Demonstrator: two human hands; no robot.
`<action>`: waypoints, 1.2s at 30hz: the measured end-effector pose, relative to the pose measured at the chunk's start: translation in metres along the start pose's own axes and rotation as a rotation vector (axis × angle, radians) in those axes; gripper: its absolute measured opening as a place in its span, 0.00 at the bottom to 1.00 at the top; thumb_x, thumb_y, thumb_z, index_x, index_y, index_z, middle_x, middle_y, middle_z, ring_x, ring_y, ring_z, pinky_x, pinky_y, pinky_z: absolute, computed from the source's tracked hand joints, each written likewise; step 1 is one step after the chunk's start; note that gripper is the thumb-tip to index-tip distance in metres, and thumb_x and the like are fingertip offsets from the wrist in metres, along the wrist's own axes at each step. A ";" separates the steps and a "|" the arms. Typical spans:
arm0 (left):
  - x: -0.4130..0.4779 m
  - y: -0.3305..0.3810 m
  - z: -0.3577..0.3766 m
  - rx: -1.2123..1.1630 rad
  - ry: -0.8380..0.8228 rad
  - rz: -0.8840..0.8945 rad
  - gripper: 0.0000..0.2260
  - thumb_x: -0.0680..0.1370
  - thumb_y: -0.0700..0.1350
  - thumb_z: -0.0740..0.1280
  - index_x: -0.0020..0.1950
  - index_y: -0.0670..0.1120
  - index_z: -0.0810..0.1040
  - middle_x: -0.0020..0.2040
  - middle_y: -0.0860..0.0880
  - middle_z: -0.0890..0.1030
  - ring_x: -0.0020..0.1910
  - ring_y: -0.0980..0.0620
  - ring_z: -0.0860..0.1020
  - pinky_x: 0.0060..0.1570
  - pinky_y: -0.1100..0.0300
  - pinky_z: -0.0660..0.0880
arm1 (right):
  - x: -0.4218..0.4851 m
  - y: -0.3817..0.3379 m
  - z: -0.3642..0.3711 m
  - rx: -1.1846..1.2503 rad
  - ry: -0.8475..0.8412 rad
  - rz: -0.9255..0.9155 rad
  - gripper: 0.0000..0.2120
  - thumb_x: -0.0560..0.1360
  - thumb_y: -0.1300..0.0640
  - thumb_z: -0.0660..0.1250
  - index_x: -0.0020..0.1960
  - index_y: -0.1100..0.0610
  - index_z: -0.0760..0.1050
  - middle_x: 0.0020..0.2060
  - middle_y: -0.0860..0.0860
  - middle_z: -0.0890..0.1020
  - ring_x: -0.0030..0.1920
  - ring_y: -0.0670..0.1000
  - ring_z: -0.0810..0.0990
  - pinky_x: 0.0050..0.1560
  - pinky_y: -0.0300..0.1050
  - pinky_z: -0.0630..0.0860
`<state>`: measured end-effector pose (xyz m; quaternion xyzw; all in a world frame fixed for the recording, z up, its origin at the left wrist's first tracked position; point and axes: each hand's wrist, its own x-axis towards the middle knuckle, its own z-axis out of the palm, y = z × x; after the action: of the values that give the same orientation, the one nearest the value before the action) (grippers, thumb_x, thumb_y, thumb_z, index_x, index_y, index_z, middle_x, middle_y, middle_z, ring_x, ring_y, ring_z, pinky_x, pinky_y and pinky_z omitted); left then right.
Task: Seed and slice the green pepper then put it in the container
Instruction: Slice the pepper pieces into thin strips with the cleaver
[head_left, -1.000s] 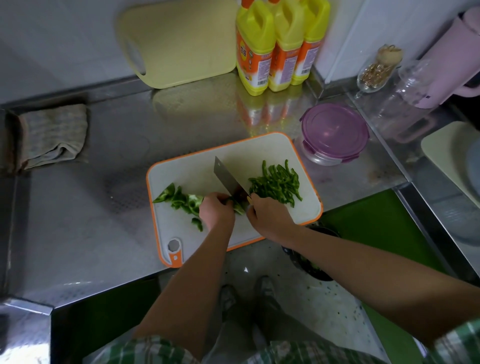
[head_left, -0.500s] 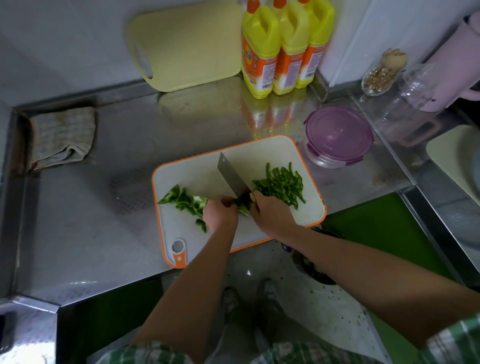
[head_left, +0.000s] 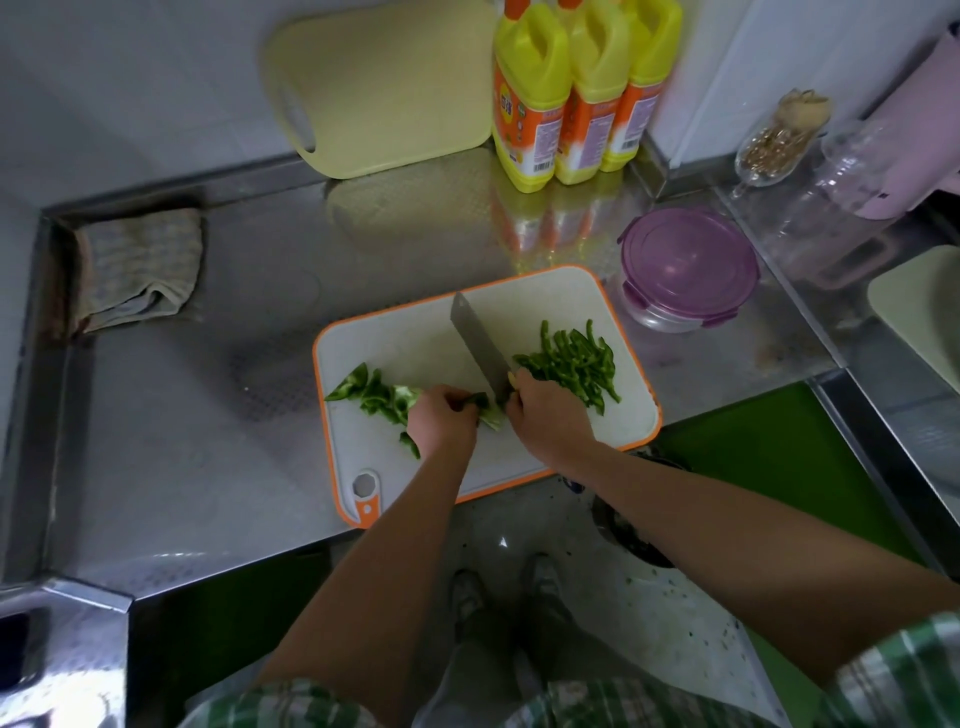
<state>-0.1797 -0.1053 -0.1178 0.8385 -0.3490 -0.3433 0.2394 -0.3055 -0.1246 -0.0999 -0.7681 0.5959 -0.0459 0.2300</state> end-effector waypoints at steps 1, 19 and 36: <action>0.000 0.000 0.000 -0.019 0.009 -0.017 0.05 0.74 0.43 0.72 0.50 0.47 0.83 0.46 0.48 0.85 0.47 0.49 0.81 0.46 0.57 0.77 | -0.001 0.003 -0.002 0.037 0.018 0.017 0.11 0.81 0.56 0.55 0.57 0.61 0.71 0.30 0.48 0.71 0.29 0.48 0.69 0.30 0.43 0.63; 0.001 0.009 0.004 0.024 0.034 0.002 0.08 0.74 0.39 0.71 0.52 0.45 0.84 0.49 0.46 0.85 0.50 0.46 0.81 0.45 0.59 0.73 | -0.009 0.002 -0.013 -0.029 -0.119 -0.051 0.10 0.81 0.56 0.55 0.57 0.61 0.70 0.31 0.49 0.68 0.32 0.52 0.70 0.28 0.43 0.60; 0.003 0.000 -0.001 -0.007 0.012 -0.003 0.06 0.73 0.42 0.72 0.49 0.45 0.84 0.47 0.47 0.85 0.49 0.48 0.81 0.46 0.58 0.76 | -0.006 0.005 -0.009 0.113 -0.042 -0.045 0.05 0.79 0.57 0.57 0.46 0.58 0.67 0.27 0.49 0.68 0.25 0.48 0.66 0.25 0.42 0.57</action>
<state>-0.1778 -0.1075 -0.1184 0.8403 -0.3450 -0.3398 0.2439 -0.3146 -0.1229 -0.0927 -0.7677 0.5701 -0.0686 0.2845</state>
